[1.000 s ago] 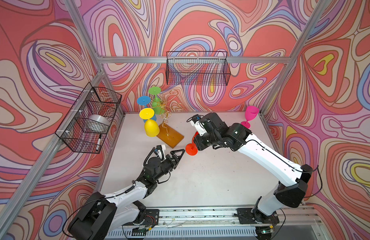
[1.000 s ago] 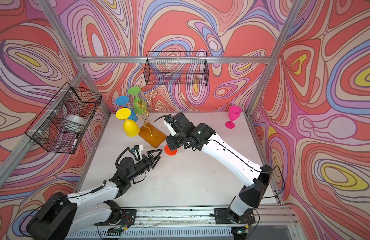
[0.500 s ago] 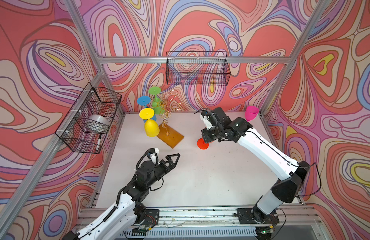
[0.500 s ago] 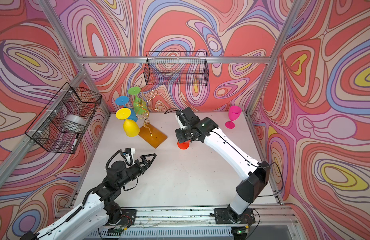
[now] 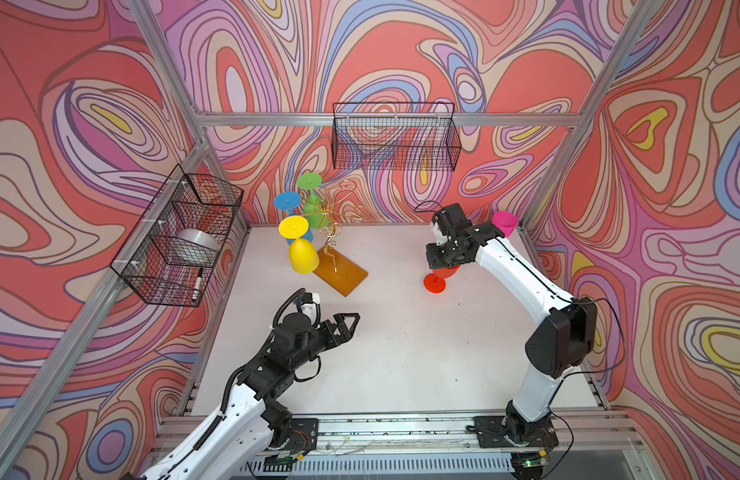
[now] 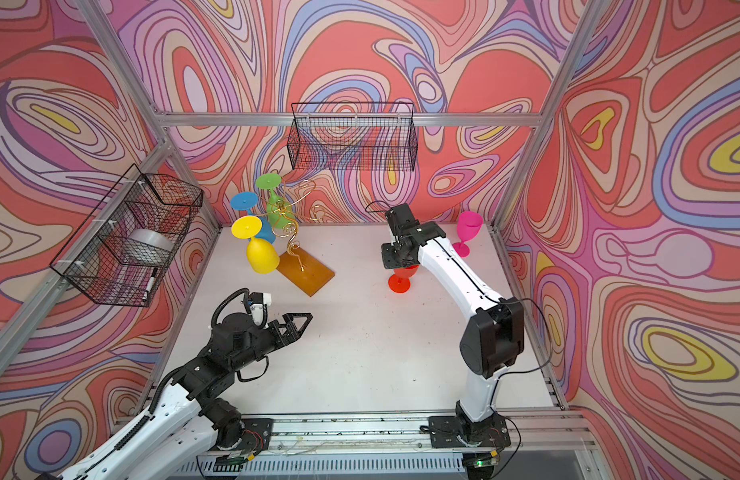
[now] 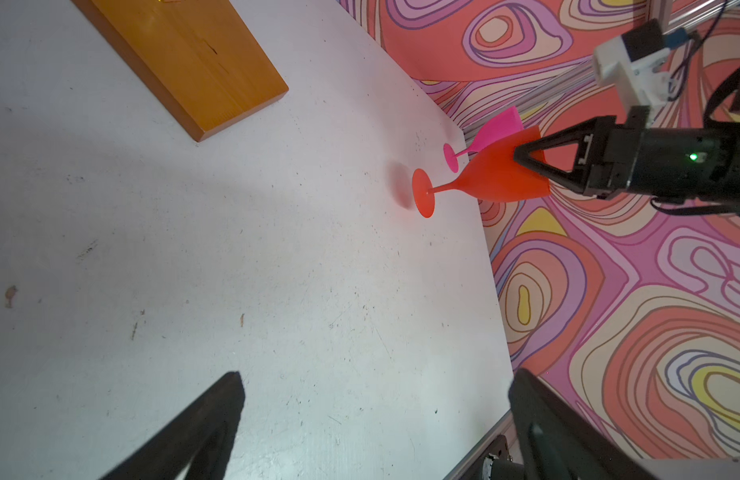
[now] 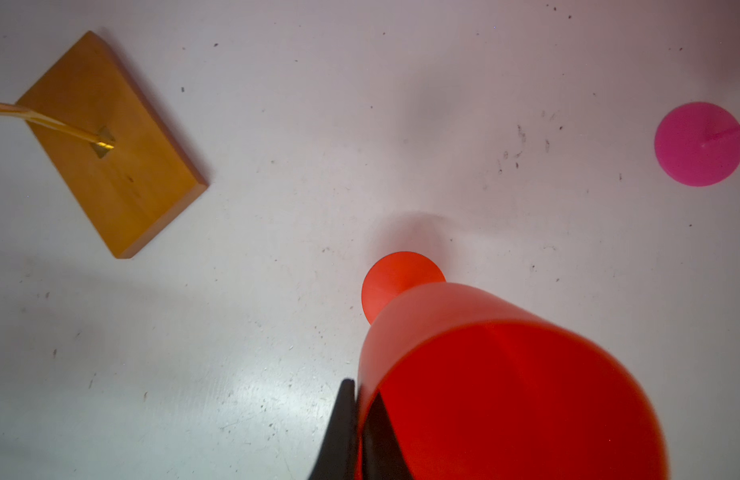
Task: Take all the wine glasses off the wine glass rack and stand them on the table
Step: 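Carry the red glass to the far corner beside the pink glass with the right gripper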
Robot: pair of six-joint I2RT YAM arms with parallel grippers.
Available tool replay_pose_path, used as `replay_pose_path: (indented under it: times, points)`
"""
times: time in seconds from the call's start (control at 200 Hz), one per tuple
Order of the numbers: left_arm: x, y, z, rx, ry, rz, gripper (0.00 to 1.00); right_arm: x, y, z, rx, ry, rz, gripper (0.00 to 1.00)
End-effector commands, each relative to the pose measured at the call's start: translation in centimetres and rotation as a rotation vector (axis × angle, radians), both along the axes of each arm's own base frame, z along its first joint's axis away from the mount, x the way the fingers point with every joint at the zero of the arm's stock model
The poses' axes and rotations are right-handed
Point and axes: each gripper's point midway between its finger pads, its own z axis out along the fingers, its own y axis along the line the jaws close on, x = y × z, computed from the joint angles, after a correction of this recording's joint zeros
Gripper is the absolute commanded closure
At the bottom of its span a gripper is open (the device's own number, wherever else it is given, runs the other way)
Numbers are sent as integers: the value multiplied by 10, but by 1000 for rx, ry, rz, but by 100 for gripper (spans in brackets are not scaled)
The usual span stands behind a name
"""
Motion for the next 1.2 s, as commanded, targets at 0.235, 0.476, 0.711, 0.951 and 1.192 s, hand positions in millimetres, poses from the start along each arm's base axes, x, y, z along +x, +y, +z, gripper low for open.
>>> replay_pose_path:
  times: [0.235,0.476,0.711,0.951,1.192]
  points:
    - [-11,8,26,139,-57,-67,0,63,-56,-16,-32,-16,-105,100]
    - [-12,7,33,144,-72,-83,0,91,-89,-20,-29,-21,-155,100]
    - [-11,5,32,144,-62,-89,0,112,-113,-25,-82,-19,-167,100]
    - [-12,7,34,151,-62,-88,0,129,-124,-29,-99,-37,-171,100]
    - [-12,6,34,160,-55,-93,0,144,-127,-31,-105,-57,-171,100]
